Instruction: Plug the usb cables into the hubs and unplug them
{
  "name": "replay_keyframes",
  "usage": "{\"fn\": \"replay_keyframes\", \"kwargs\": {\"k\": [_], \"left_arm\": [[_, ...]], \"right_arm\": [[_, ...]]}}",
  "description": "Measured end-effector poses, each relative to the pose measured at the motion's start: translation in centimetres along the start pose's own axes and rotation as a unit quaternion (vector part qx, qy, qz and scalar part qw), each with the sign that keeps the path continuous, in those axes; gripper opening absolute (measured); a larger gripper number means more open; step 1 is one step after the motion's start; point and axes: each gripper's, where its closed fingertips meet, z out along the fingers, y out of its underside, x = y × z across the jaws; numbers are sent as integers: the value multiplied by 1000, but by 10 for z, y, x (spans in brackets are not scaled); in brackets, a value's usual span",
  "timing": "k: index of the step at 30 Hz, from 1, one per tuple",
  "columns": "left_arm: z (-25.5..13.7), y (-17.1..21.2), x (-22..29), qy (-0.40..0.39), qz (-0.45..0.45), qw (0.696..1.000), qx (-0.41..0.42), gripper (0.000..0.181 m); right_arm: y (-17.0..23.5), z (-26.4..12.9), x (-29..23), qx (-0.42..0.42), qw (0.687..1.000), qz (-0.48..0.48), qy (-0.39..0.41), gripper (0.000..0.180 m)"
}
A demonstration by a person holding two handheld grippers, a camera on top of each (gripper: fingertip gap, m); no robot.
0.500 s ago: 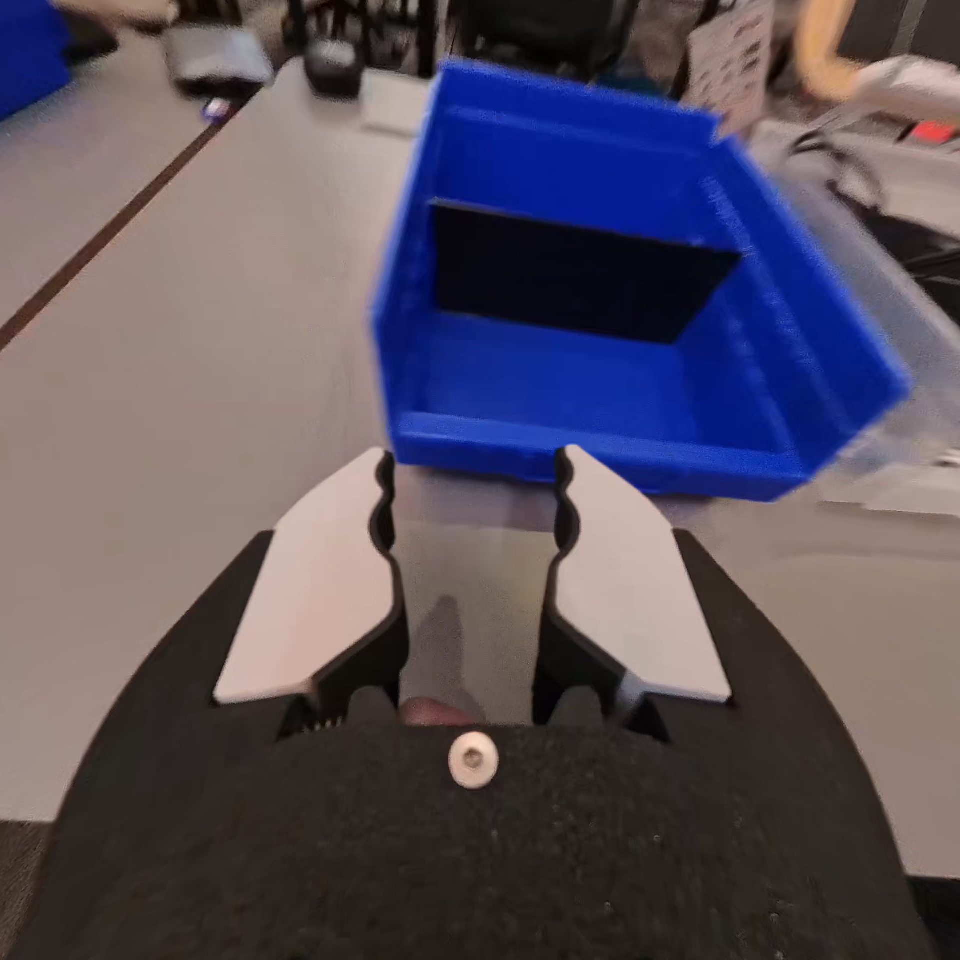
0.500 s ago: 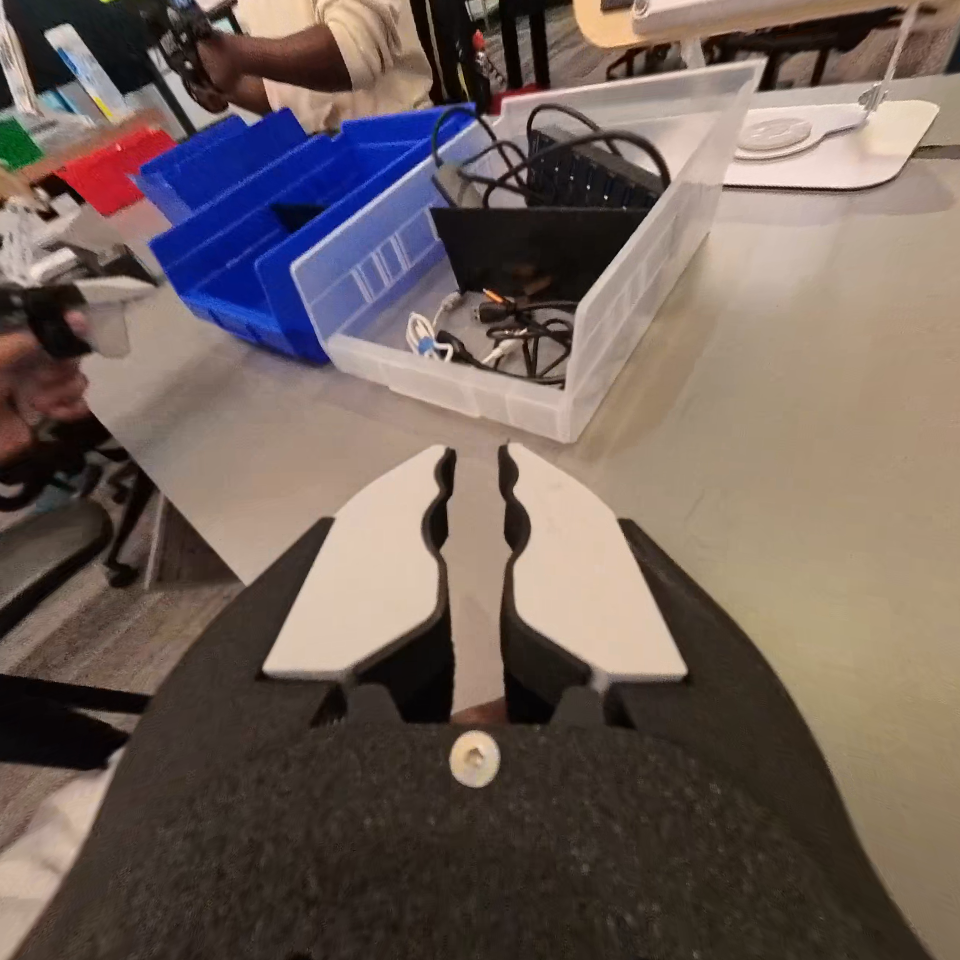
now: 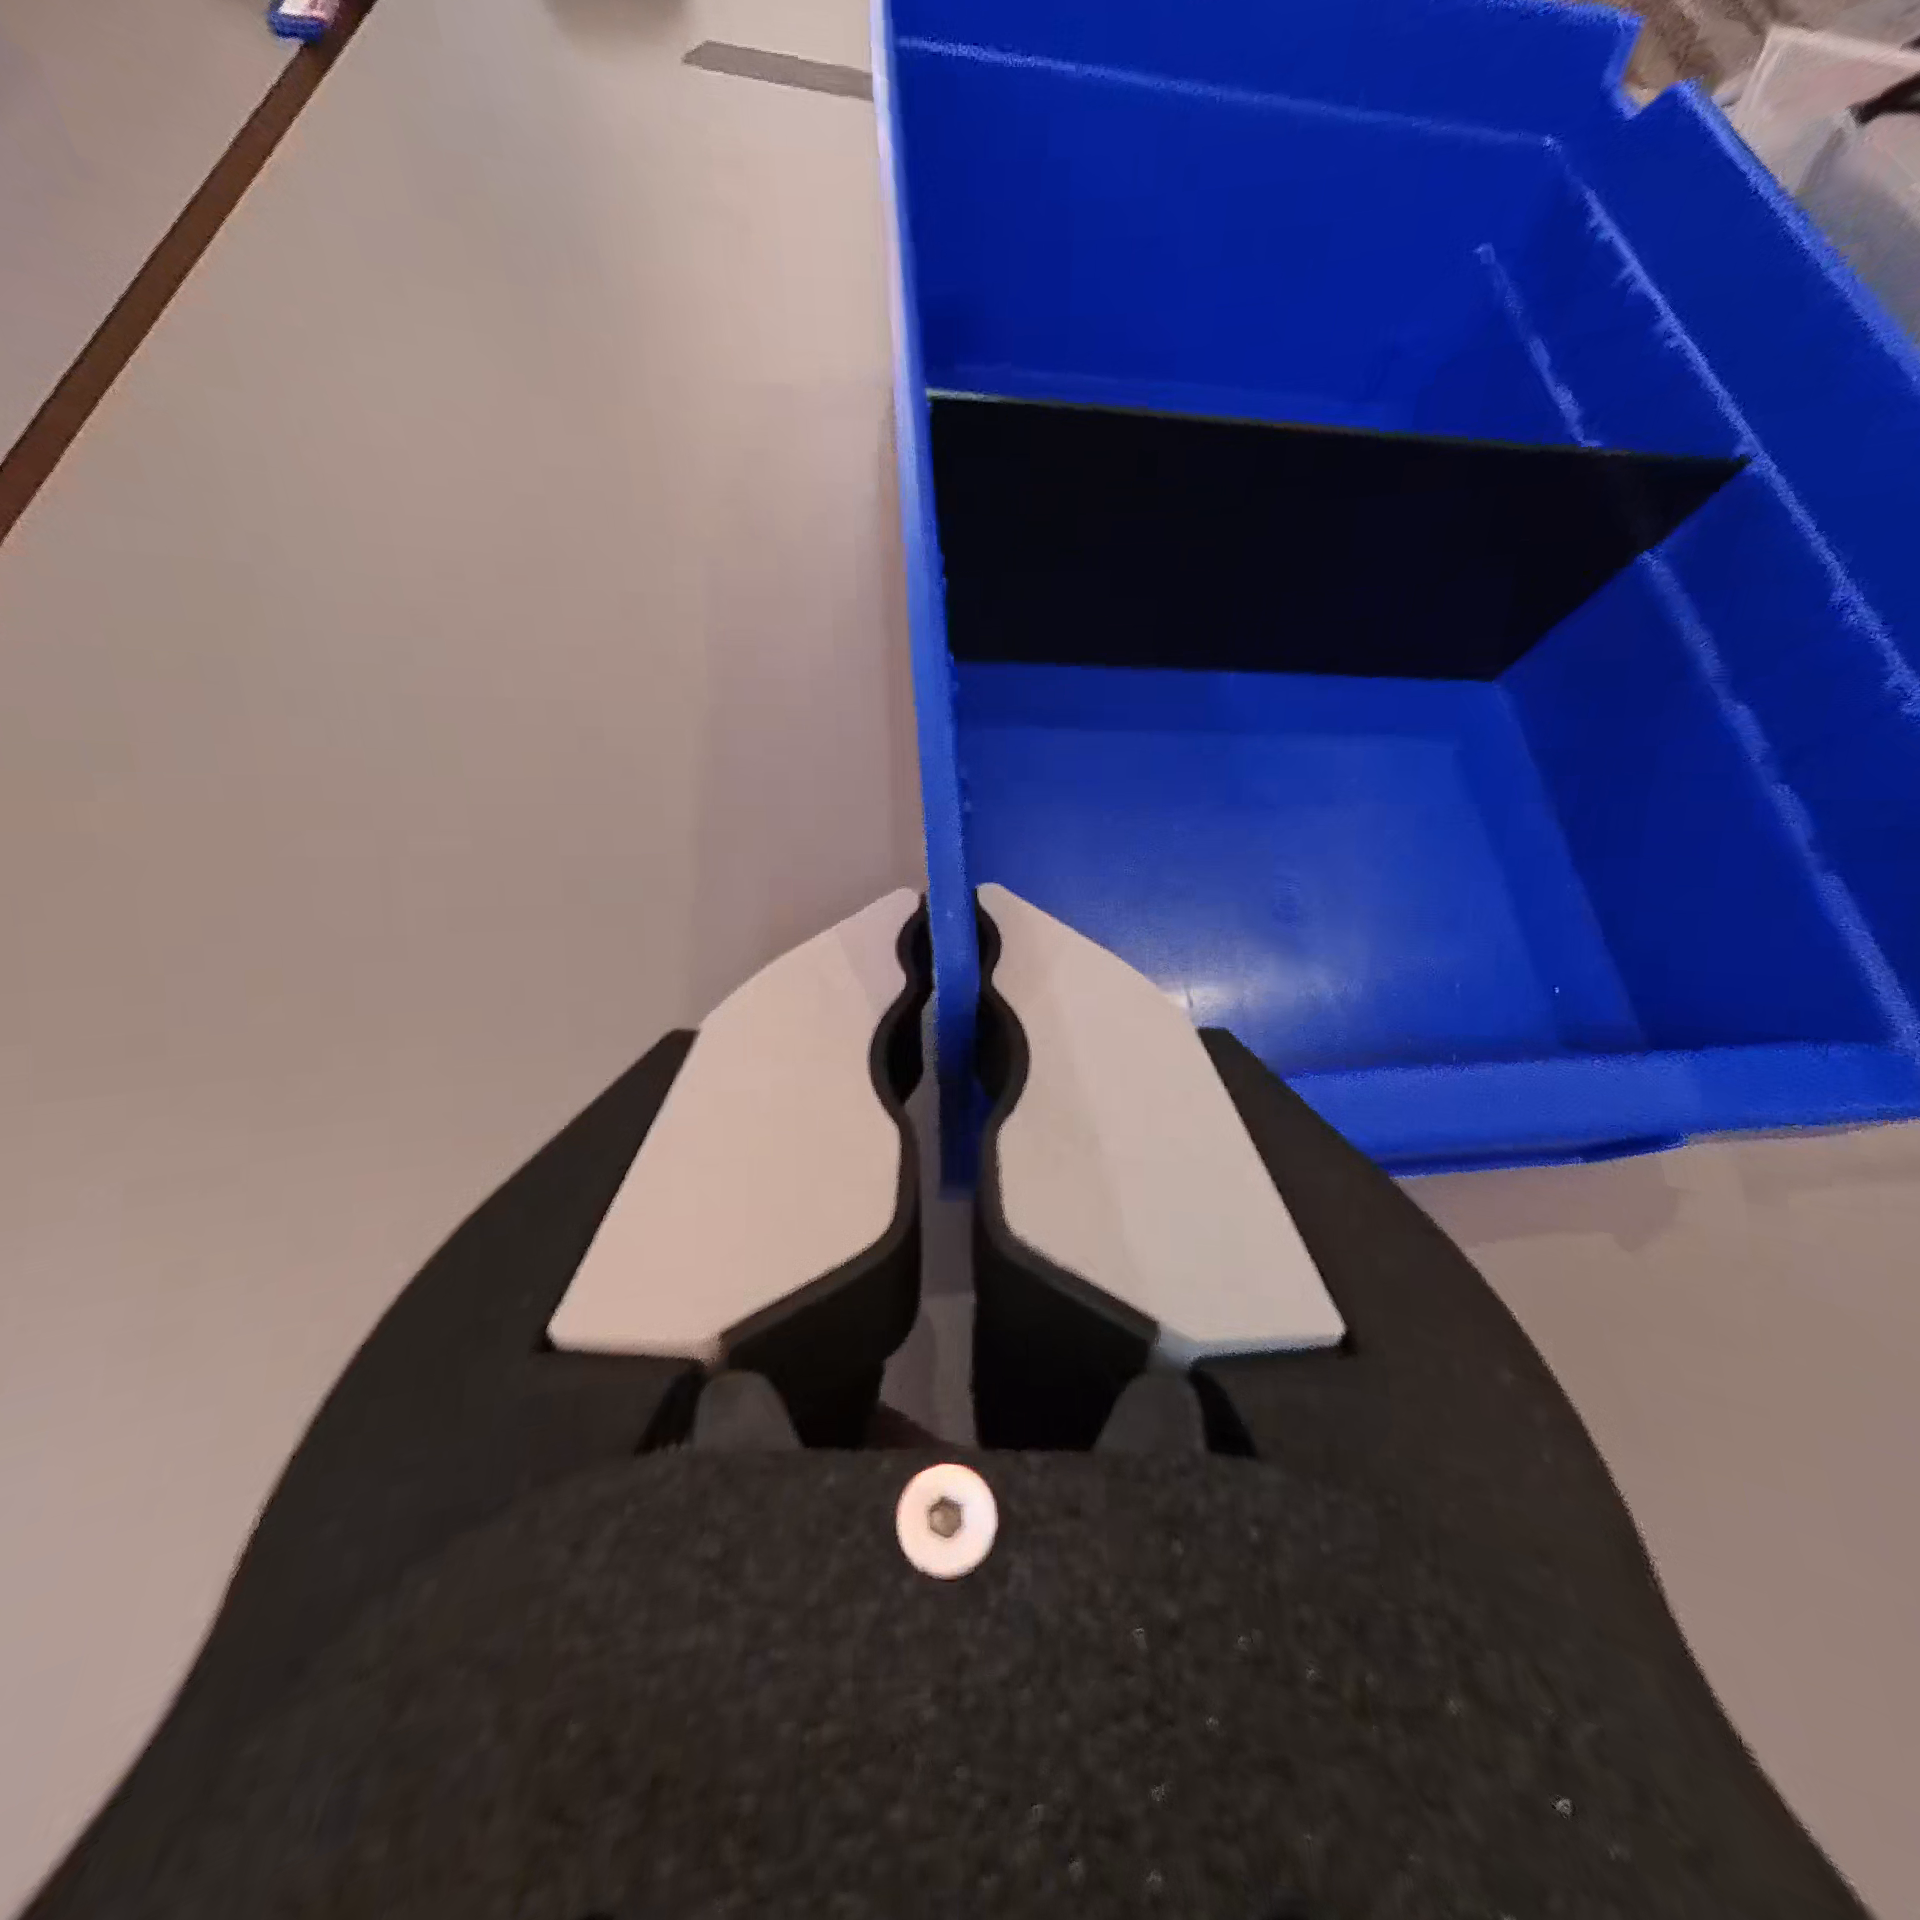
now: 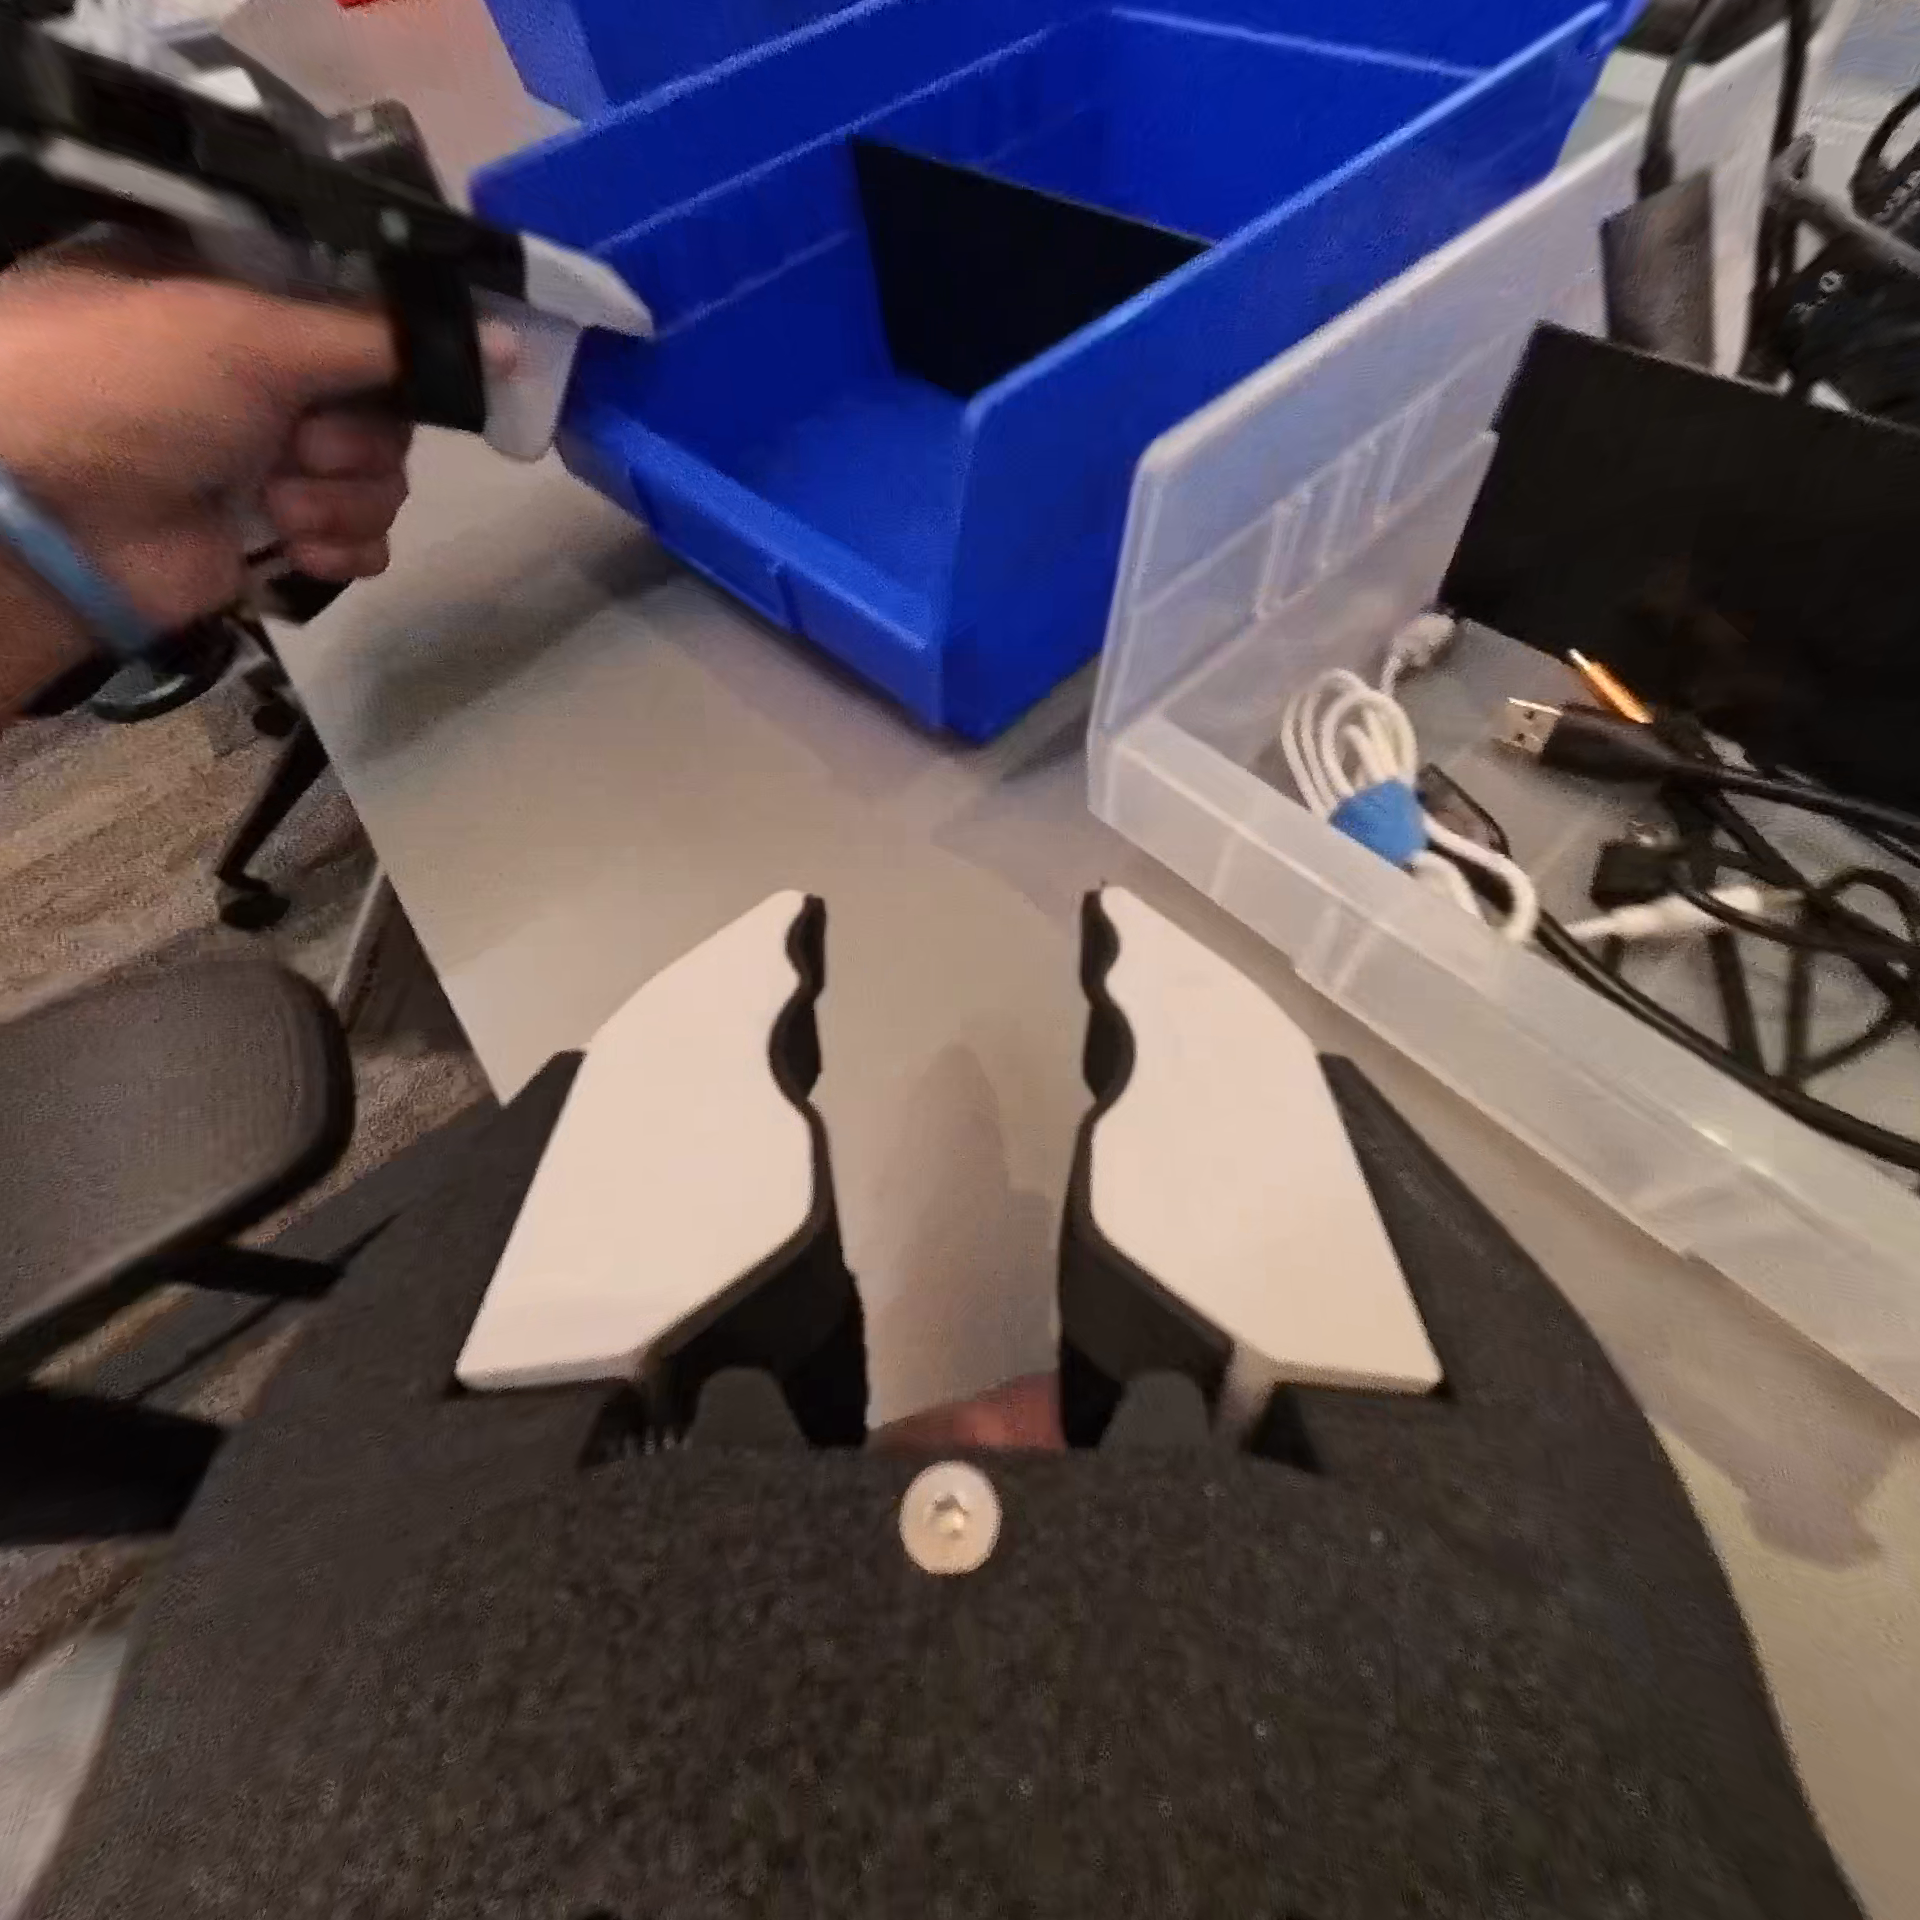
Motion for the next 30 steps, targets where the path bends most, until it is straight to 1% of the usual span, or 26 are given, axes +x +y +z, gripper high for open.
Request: {"fn": "replay_keyframes", "kwargs": {"k": [2, 3, 5, 6, 7, 8, 9, 11, 13, 15, 18, 21, 23, 24, 26, 30], "left_arm": [[-18, 14, 7, -18, 10, 1000, -2, 4], [-27, 21, 10, -27, 12, 1000, -3, 4], [-45, 34, 20, -37, 15, 999, -3, 4], [-52, 40, 24, -41, 21, 999, -3, 4], [-60, 46, 27, -49, 27, 998, -3, 4], [-69, 51, 28, -60, 28, 998, -1, 4], [-77, 55, 31, -66, 34, 997, 3, 5], [-95, 59, 38, -78, 36, 996, 29, 5], [-115, 53, 46, -90, 38, 993, 61, 4], [-131, 36, 60, -95, 44, 990, 98, 4], [-145, -3, 99, -81, 65, 983, 153, 4], [-143, -44, 160, -33, 68, 975, 210, 4], [-132, -58, 213, 17, 62, 974, 218, 4], [-125, -62, 242, 40, 66, 973, 218, 3], [-111, -66, 303, 78, 91, 969, 214, 3], [-82, -61, 432, 130, 148, 960, 198, 4]], "right_arm": [[-11, 24, -7, 5, 1000, 20, 13, 61], [-15, 34, -10, 6, 999, 28, 21, 65], [-22, 50, -17, 8, 999, 36, 34, 66], [-25, 56, -19, 10, 998, 36, 46, 63], [-27, 58, -19, 12, 997, 29, 65, 49], [-27, 55, -7, 11, 992, 27, 124, 18], [-29, 50, -2, 18, 988, 19, 152, 8], [-31, 41, -6, 32, 985, 3, 168, 5], [-41, 24, -11, 62, 983, -14, 174, 4], [-60, 0, -12, 104, 976, -40, 188, 5], [-93, -48, 5, 166, 959, -47, 224, 4], [-113, -107, 42, 214, 937, -47, 273, 4], [-117, -155, 73, 250, 917, -36, 310, 4], [-114, -180, 89, 262, 907, -26, 329, 4], [-99, -227, 125, 258, 892, -7, 372, 4], [-39, -308, 212, 224, 859, 65, 456, 2]]}}
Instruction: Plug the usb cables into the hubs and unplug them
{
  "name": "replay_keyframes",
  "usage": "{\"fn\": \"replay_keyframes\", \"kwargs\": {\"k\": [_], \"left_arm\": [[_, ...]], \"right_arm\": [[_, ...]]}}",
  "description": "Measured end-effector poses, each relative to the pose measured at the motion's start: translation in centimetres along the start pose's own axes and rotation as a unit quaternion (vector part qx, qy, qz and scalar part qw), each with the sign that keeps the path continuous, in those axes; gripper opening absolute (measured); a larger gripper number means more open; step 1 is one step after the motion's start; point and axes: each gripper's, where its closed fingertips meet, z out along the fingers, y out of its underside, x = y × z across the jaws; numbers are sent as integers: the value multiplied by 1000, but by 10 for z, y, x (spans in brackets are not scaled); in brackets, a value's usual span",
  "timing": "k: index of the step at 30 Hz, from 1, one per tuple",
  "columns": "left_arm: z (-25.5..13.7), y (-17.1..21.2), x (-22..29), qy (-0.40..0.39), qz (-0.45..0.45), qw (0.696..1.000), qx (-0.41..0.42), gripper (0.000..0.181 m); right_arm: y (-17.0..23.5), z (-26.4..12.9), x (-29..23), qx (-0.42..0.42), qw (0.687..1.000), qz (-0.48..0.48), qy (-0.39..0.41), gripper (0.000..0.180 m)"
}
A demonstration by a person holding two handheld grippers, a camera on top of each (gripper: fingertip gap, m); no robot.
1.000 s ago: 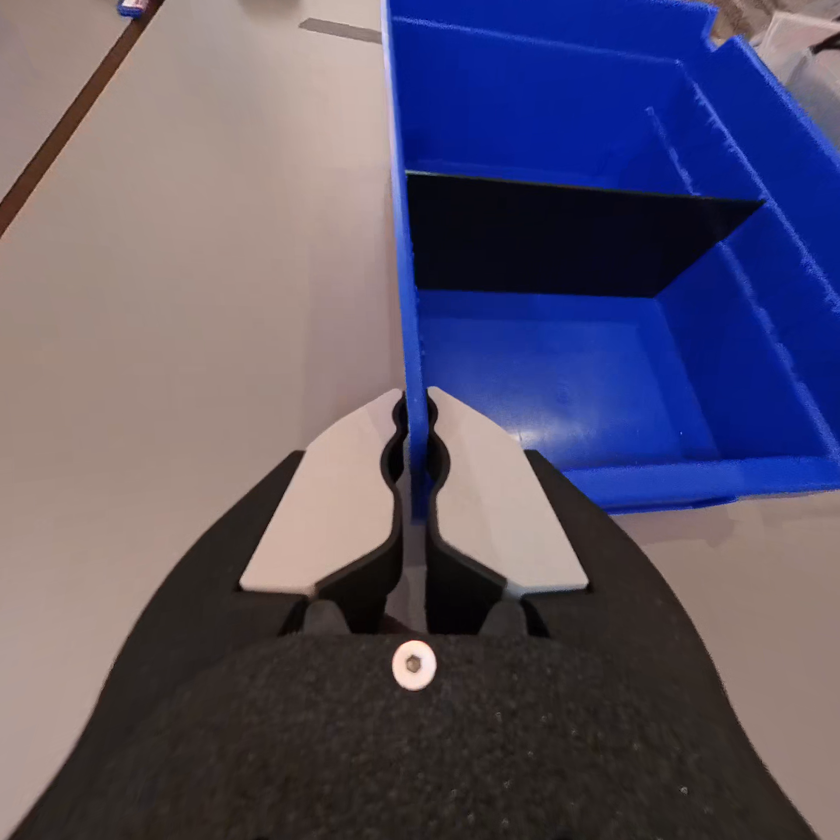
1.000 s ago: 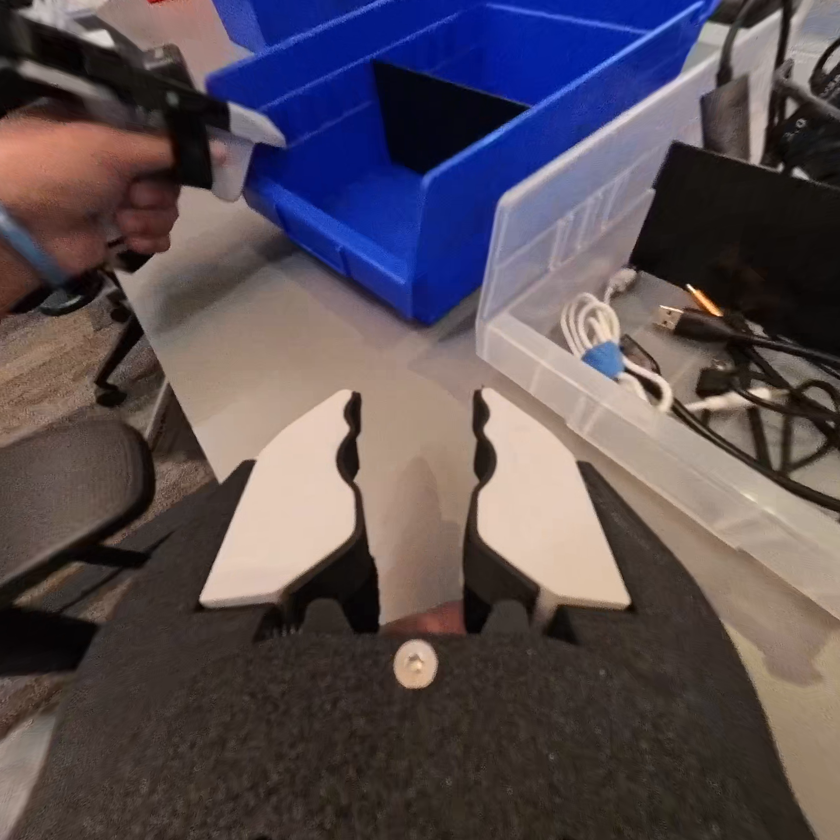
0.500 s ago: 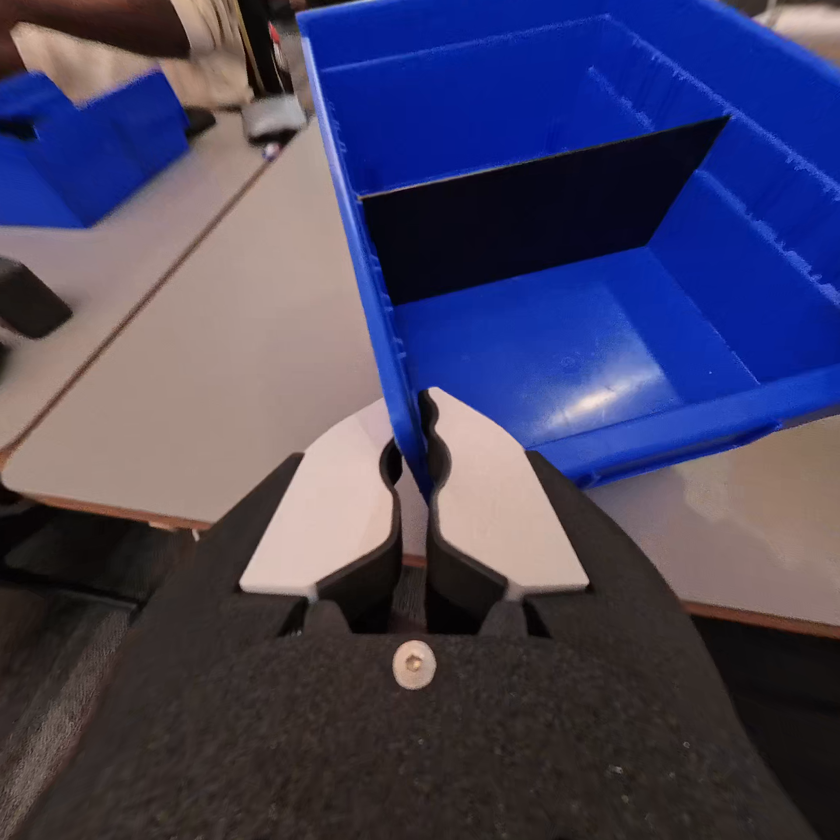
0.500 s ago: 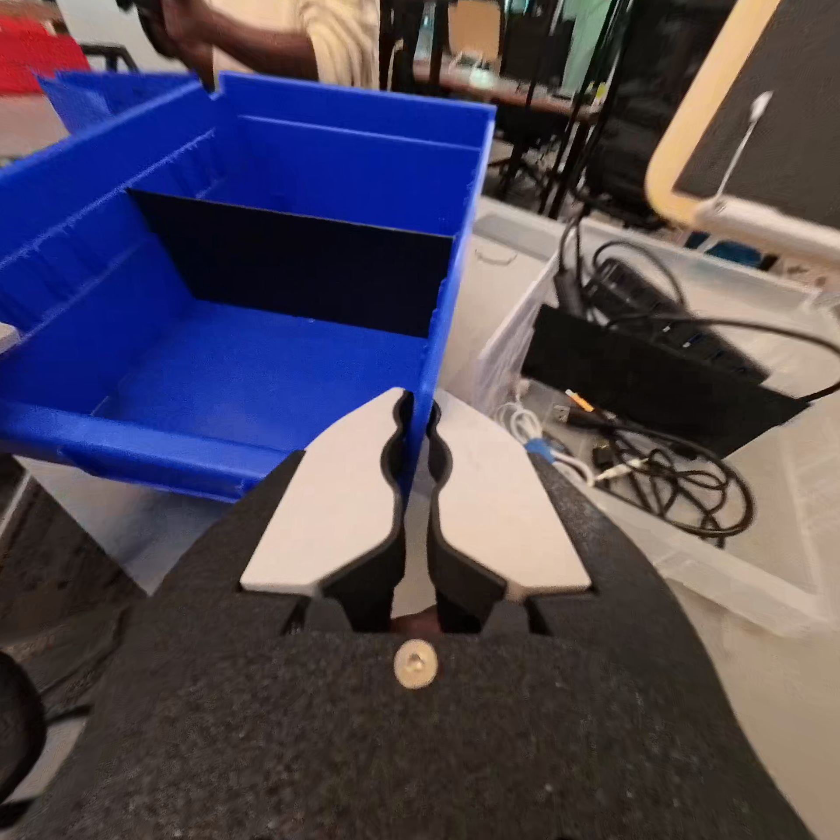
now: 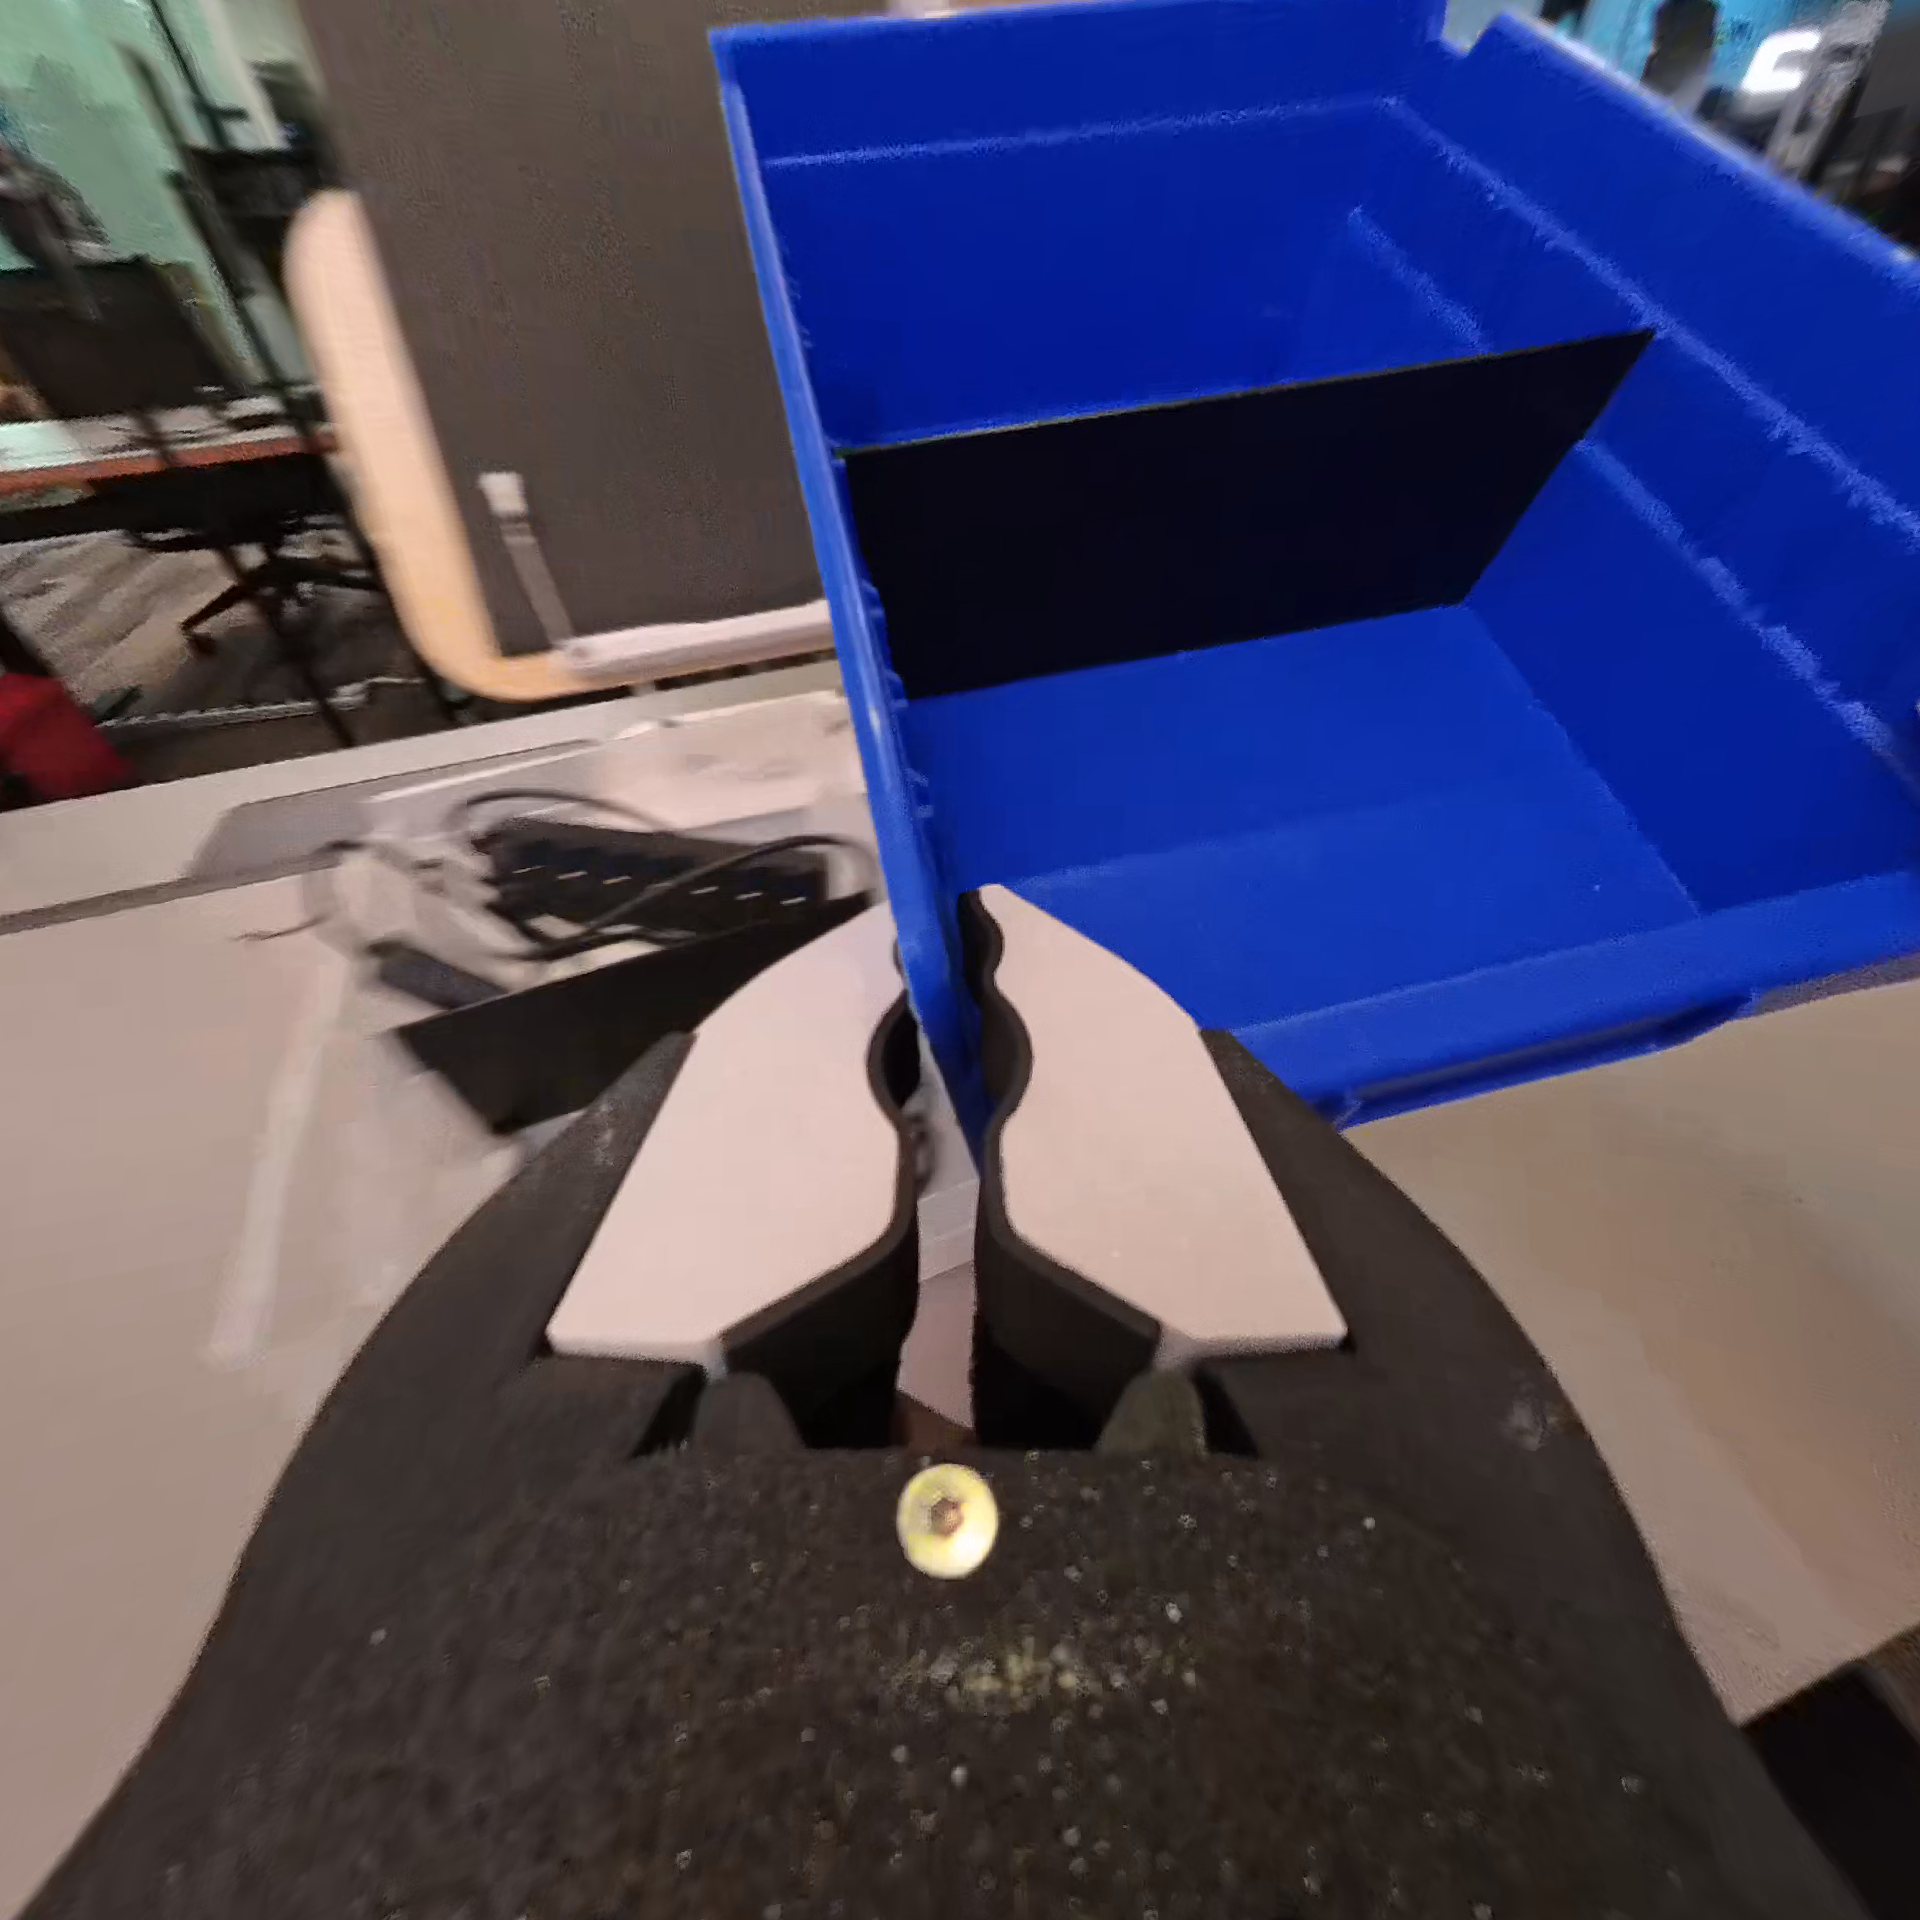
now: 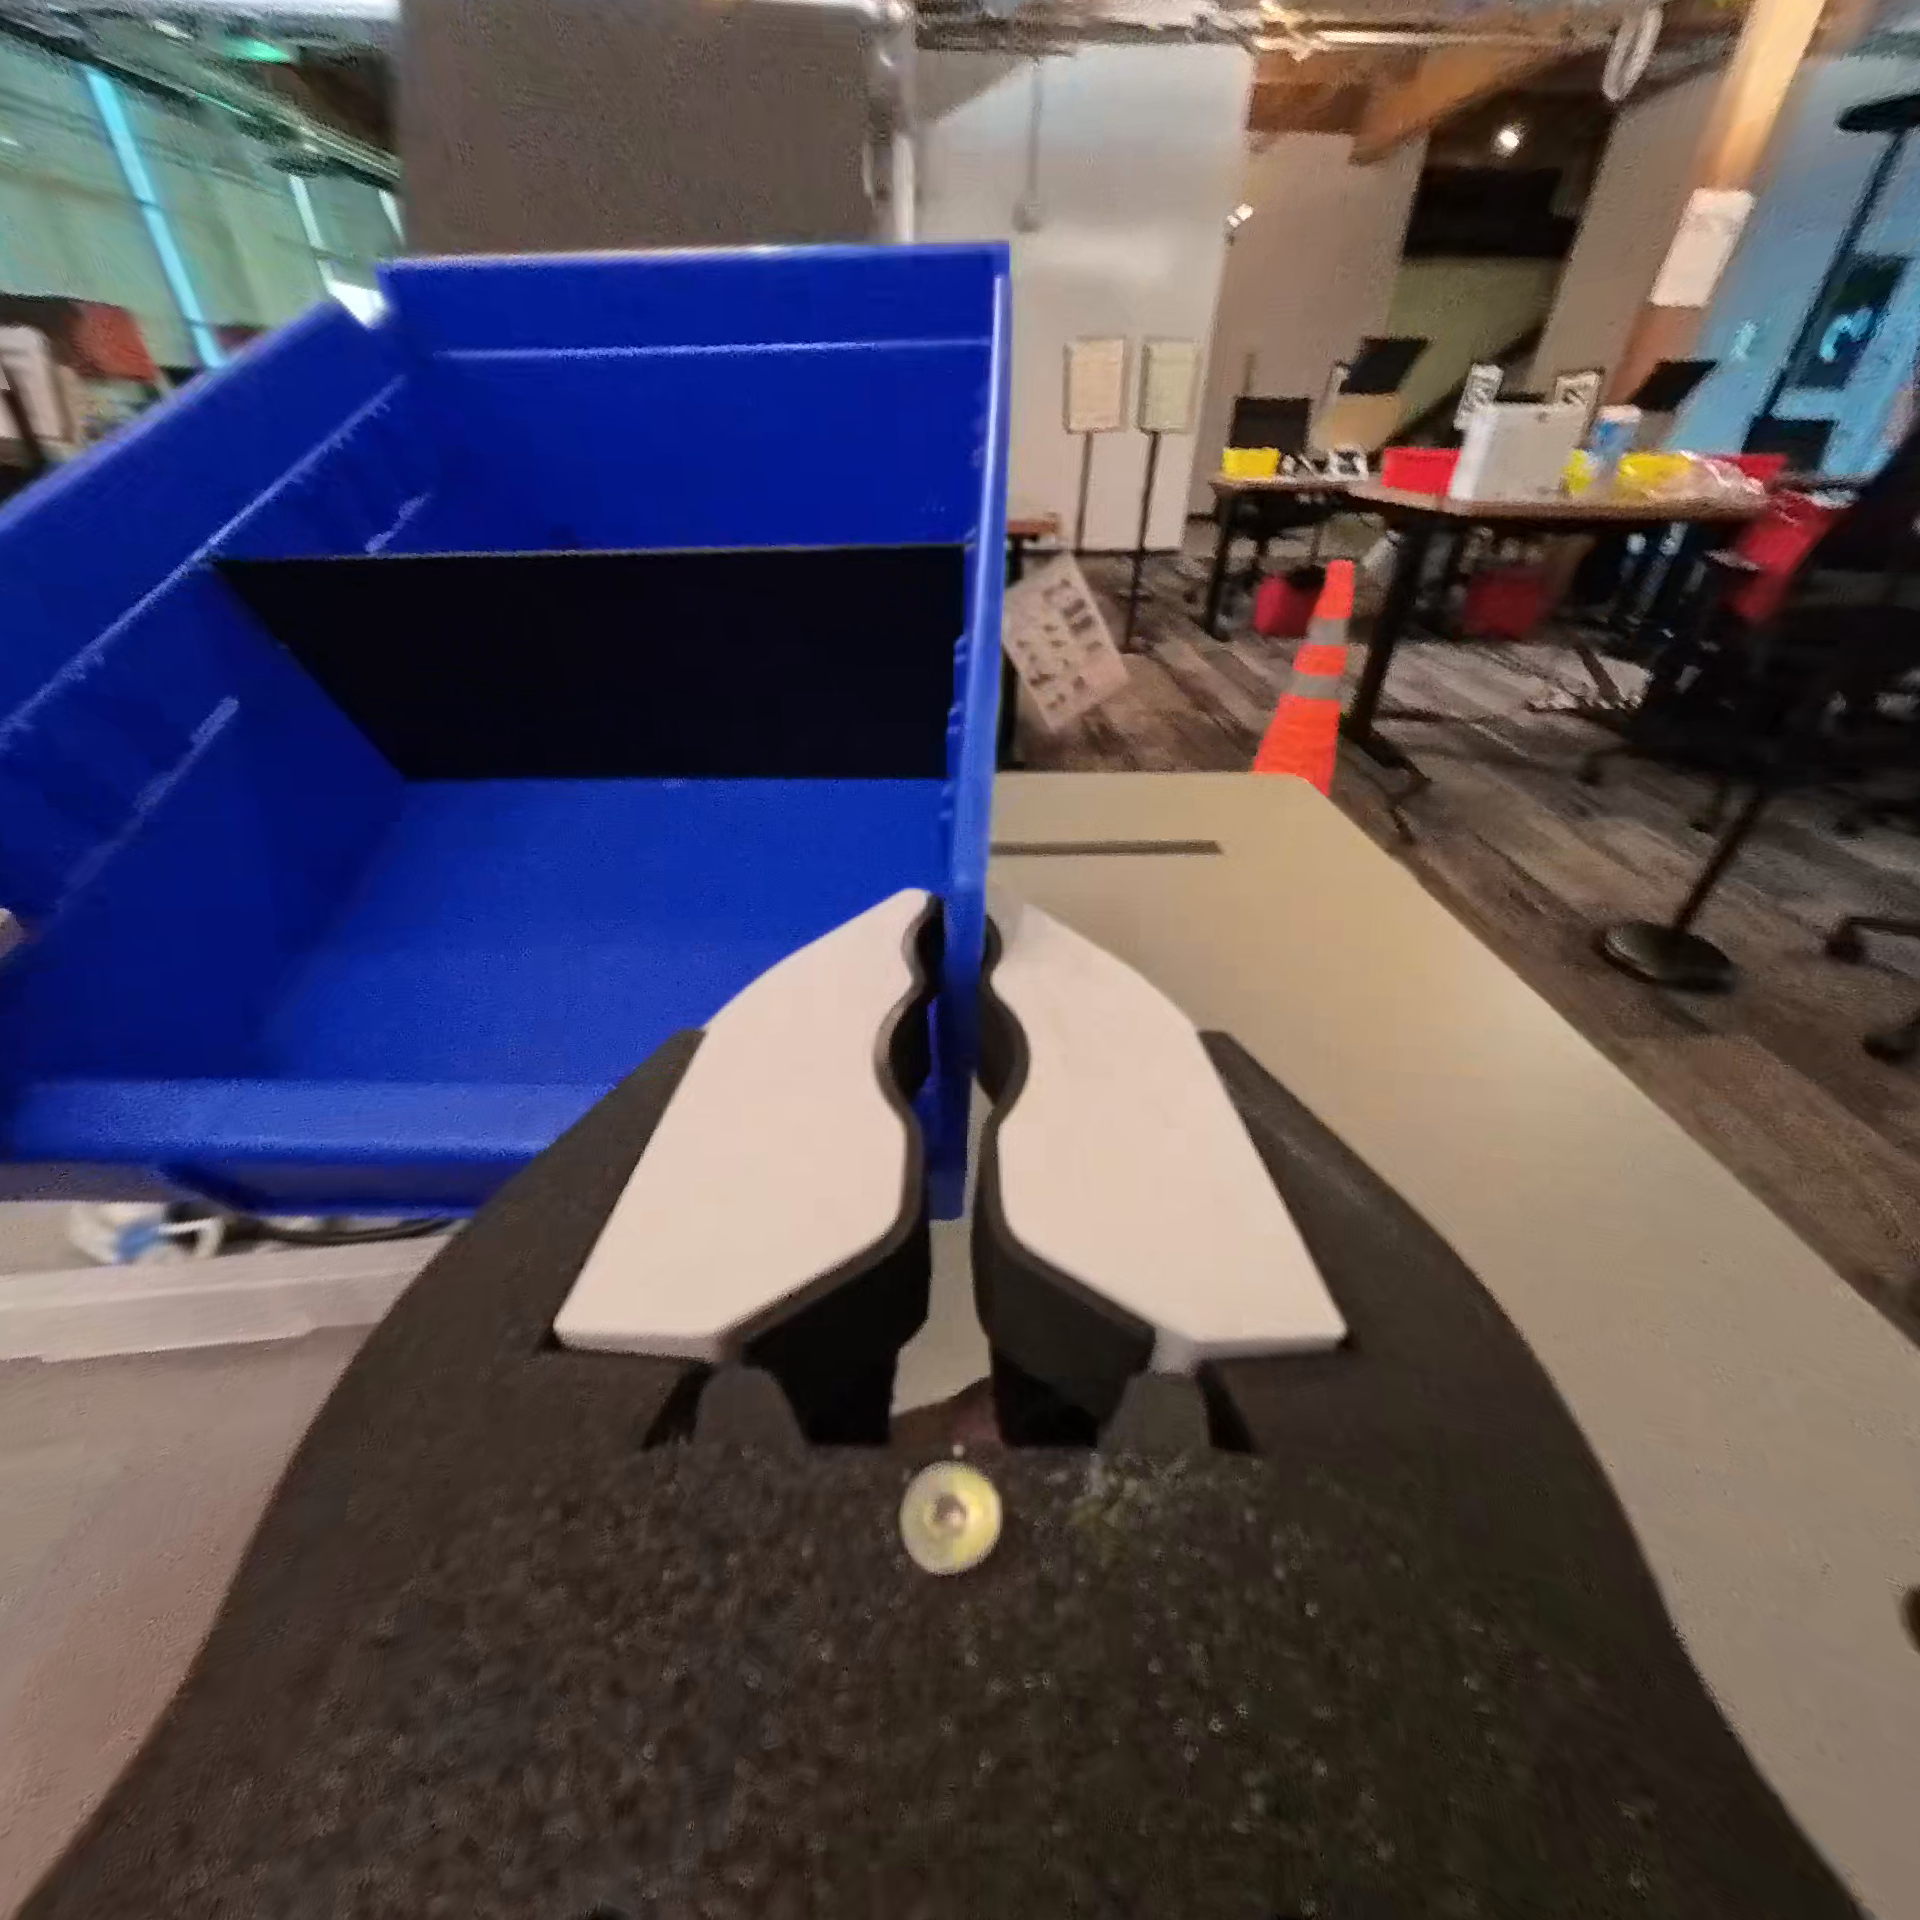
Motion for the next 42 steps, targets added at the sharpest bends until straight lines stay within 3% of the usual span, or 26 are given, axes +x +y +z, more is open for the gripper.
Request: {"fn": "replay_keyframes", "kwargs": {"k": [3, 6, 8, 13, 22, 24, 28, 32, 34, 36, 39, 42], "left_arm": [[54, 12, 80, 53, -17, 998, -32, 6], [112, 45, 128, 54, -6, 994, -91, 4], [140, 70, 147, 54, -21, 989, -136, 4], [170, 95, 157, 23, 4, 989, -148, 5], [159, 104, 162, 62, -54, 989, -122, 13], [149, 94, 161, 84, -80, 986, -116, 25], [93, 43, 129, 137, -92, 985, -45, 29], [35, 33, 11, 67, -65, 996, -11, 35], [16, 58, -69, -31, -60, 997, -40, 41], [3, 86, -123, -75, -76, 991, -78, 48], [2, 113, -164, -101, -65, 989, -86, 45], [15, 127, -168, -75, -66, 987, -129, 47]], "right_arm": [[26, 16, 89, -32, 998, 42, 42, 2], [68, 54, 150, -114, 991, 43, 57, 2], [91, 79, 173, -158, 986, 34, 45, 2], [135, 118, 193, -200, 978, 59, 12, 3], [159, 126, 192, -240, 969, 63, -6, 5], [163, 124, 193, -242, 969, 37, 19, 8], [141, 103, 199, -195, 976, -46, 90, 21], [101, 76, 149, -126, 987, -84, 56, 16], [99, 68, 85, -127, 984, -124, -26, 19], [104, 56, -1, -122, 975, -121, -140, 25], [126, 38, -119, -161, 944, -55, -281, 41], [149, 60, -162, -203, 950, -37, -235, 41]]}}
